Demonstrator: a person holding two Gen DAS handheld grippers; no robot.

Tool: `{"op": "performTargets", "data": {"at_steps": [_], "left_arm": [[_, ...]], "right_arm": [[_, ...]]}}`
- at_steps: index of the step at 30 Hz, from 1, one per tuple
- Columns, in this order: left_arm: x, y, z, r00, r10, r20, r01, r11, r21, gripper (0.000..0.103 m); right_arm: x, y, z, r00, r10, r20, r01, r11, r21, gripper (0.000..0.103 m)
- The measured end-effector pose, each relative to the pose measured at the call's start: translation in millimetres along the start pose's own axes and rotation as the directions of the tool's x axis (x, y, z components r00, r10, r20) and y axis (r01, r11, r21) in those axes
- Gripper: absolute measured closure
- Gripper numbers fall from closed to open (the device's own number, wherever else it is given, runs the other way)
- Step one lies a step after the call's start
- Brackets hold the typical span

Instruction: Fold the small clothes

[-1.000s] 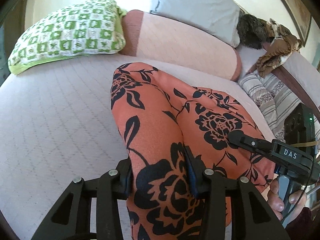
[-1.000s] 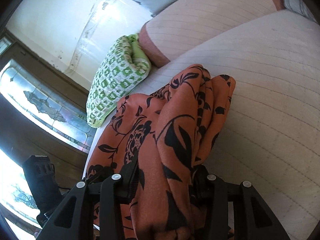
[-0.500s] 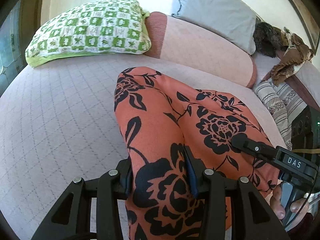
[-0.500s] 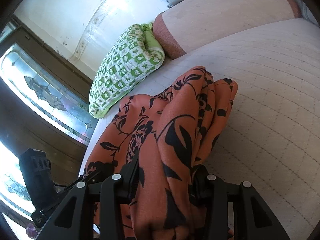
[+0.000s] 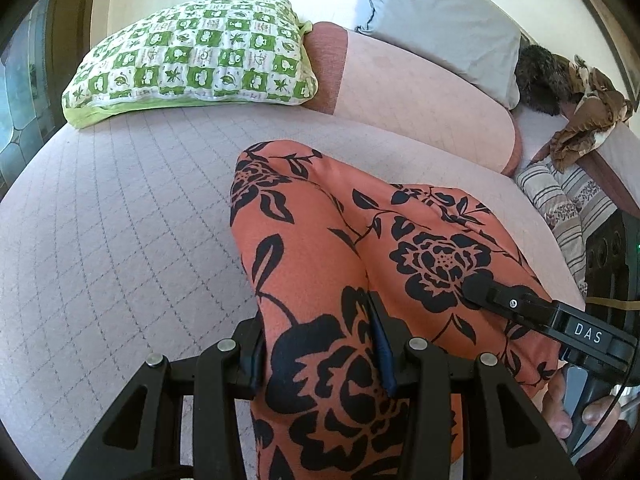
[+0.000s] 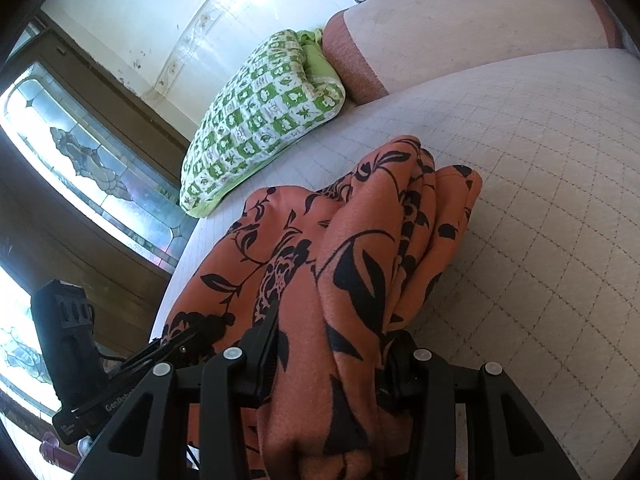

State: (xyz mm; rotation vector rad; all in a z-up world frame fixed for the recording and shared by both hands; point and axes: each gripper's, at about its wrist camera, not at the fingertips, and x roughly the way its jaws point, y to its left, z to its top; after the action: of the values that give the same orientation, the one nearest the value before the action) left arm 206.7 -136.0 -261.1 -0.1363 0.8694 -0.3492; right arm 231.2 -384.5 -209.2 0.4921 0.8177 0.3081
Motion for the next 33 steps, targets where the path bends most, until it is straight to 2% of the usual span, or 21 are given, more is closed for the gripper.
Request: {"op": "performTargets", "data": {"at_steps": [13, 23, 29, 31, 33], "left_arm": [[13.0, 3.0, -5.9, 0.997, 0.031, -0.072, -0.031, 1.0, 0.005, 0.058], [16.7, 5.7, -7.6, 0.996, 0.034, -0.086, -0.034, 0.999, -0.002, 0.056], [22.9, 7.8, -8.8, 0.994, 0.056, -0.098, -0.058, 0.998, -0.017, 0.048], [24.2, 6.5, -9.7, 0.993, 0.072, -0.094, -0.073, 0.997, -0.011, 0.044], [25.7, 5.4, -11.5, 0.991, 0.107, -0.085, -0.107, 0.994, 0.004, 0.034]], "right_arm": [[14.9, -3.9, -6.9, 0.994, -0.054, -0.09, 0.053, 0.999, -0.011, 0.058], [19.8, -4.8, -8.7, 0.992, -0.076, -0.103, 0.074, 0.997, -0.017, 0.058], [25.9, -6.3, -12.1, 0.988, -0.103, -0.117, 0.102, 0.995, -0.014, 0.058], [28.9, -6.5, -12.8, 0.985, -0.115, -0.124, 0.115, 0.993, -0.011, 0.056], [30.3, -8.7, -13.8, 0.984, -0.125, -0.125, 0.126, 0.992, 0.004, 0.051]]}}
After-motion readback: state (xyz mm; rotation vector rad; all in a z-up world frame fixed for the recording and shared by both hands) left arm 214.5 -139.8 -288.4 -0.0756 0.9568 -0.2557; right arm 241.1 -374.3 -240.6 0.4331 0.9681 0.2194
